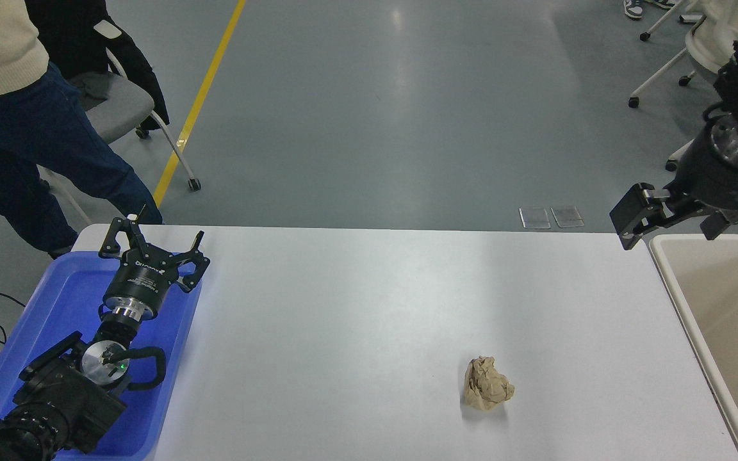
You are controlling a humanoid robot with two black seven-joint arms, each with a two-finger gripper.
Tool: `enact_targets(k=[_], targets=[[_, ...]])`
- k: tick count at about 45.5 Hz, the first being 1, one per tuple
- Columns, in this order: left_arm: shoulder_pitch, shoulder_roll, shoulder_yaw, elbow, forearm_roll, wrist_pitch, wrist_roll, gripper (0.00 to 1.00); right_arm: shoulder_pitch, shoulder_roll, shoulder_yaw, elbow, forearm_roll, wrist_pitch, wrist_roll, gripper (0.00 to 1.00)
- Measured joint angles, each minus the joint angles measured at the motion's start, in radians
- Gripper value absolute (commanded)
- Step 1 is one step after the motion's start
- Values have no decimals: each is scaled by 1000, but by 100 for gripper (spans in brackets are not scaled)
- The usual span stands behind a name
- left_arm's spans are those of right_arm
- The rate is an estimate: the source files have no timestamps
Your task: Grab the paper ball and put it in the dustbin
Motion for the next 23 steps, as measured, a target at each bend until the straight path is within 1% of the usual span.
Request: enact_targets(k=[23], targets=[[0, 0, 0, 0, -1, 0, -1, 100, 6, 1, -1, 0, 0, 0, 0, 100]])
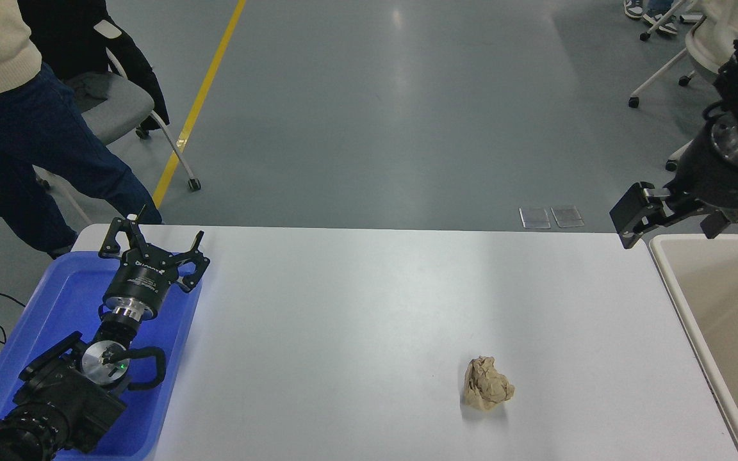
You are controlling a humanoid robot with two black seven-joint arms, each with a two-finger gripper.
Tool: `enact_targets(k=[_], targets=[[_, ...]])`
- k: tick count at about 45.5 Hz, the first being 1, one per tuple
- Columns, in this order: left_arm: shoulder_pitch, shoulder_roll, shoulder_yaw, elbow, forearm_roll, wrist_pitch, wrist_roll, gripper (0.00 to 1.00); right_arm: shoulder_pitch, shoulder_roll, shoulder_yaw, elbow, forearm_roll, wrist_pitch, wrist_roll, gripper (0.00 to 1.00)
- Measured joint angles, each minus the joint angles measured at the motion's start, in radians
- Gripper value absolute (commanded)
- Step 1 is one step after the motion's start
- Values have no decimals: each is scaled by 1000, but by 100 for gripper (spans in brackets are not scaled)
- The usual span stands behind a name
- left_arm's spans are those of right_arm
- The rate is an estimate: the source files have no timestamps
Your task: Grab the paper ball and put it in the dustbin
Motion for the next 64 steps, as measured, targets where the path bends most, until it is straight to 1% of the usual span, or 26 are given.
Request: enact_targets(k=[33, 46, 52, 64], targets=[[0, 0, 0, 0, 0, 0, -1, 100, -27, -4, 27, -1, 0, 0, 0, 100], [0, 0, 0, 0, 0, 0, 0, 100, -158, -1, 203, -14, 10, -4, 0, 100], [0, 0, 0, 0, 1, 0, 0, 100, -264, 9, 277, -21, 11, -81, -1, 100], [0, 0, 0, 0, 1, 0, 1, 100, -468, 73, 339, -40, -4, -338, -1, 99]])
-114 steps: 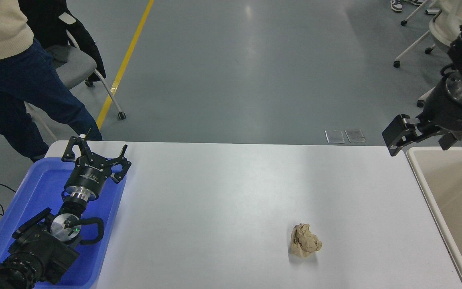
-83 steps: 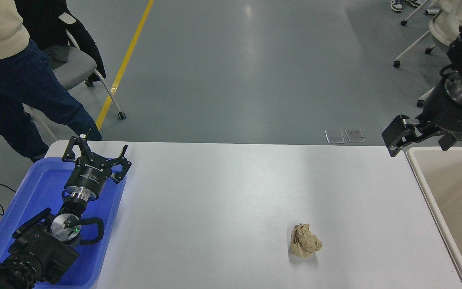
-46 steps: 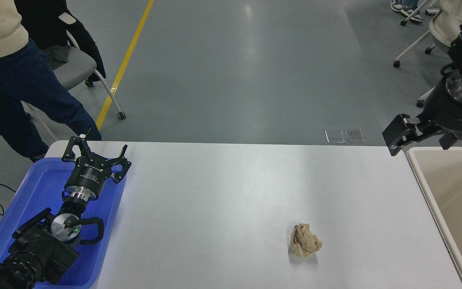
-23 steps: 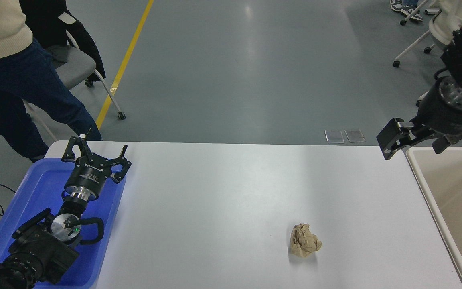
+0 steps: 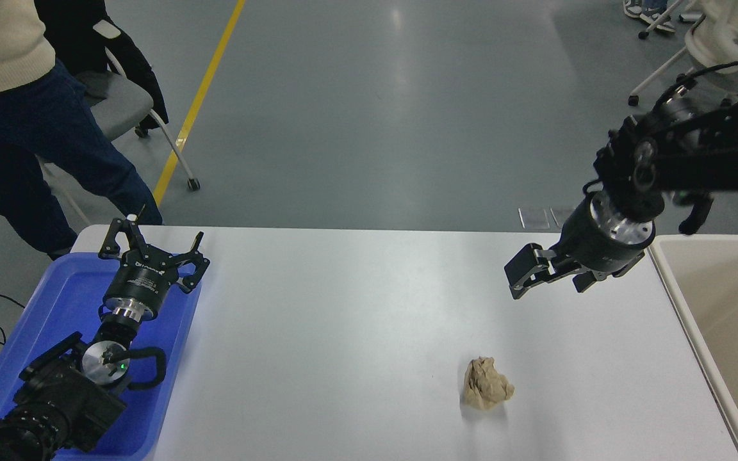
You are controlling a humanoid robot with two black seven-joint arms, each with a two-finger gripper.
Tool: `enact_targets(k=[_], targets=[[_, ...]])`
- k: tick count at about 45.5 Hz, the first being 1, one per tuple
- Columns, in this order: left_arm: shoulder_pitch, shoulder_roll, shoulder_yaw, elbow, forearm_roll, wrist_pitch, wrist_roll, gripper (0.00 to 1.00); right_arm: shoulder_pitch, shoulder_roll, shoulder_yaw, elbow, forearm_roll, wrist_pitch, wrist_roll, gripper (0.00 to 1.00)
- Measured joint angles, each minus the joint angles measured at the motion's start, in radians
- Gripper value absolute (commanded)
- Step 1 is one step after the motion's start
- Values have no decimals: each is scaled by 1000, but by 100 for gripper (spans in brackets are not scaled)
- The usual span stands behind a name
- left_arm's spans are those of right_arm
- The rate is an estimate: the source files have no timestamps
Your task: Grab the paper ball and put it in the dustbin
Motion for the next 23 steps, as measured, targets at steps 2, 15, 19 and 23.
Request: enact_targets(k=[2, 15, 19, 23], targets=[[0, 0, 0, 0, 0, 0, 0, 100, -31, 7, 4, -4, -6, -35, 0, 99], [-1, 0, 0, 0, 0, 0, 0, 100, -221, 71, 28, -51, -70, -184, 1, 99], [-1, 0, 0, 0, 0, 0, 0, 100, -268, 83, 44, -69, -79, -207, 1, 99], [-1, 0, 0, 0, 0, 0, 0, 100, -314, 95, 63, -95, -87, -223, 1, 98]])
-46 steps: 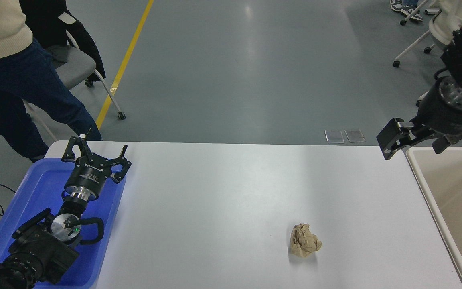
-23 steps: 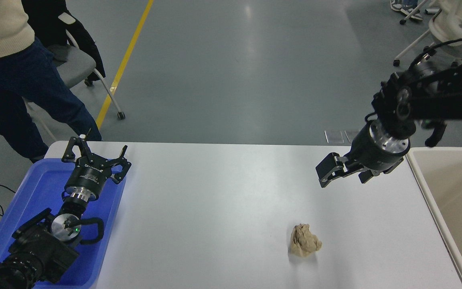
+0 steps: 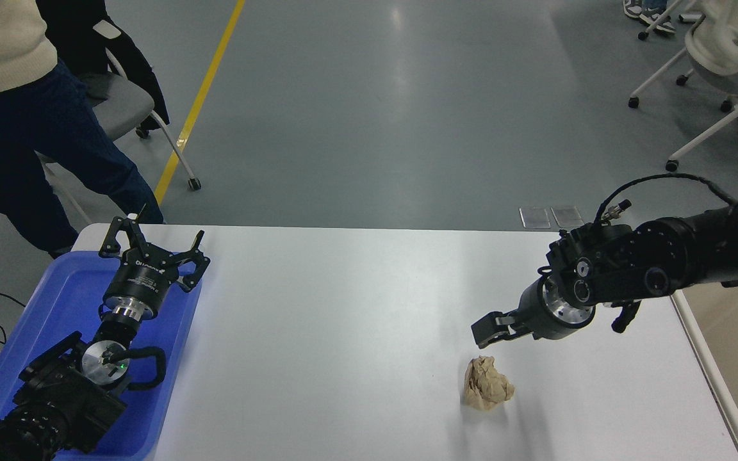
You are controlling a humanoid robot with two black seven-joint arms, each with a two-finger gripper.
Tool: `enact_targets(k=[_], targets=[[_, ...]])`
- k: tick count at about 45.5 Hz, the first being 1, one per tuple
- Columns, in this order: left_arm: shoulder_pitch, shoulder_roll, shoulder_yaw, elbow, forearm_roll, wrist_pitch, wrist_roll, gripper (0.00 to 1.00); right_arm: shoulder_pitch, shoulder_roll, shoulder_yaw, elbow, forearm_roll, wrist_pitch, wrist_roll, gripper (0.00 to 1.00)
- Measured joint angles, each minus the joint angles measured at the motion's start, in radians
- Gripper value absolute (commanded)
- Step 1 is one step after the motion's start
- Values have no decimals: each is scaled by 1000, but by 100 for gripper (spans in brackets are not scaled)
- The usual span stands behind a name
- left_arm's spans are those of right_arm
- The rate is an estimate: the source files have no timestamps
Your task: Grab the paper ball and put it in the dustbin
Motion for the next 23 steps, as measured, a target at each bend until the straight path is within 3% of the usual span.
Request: enact_targets(k=[20, 23], targets=[[1, 0, 0, 0, 0, 0, 0, 100, -173, 78, 36, -122, -44, -53, 1, 90], [1, 0, 0, 0, 0, 0, 0, 100, -200, 90, 37, -139, -64, -67, 1, 85]])
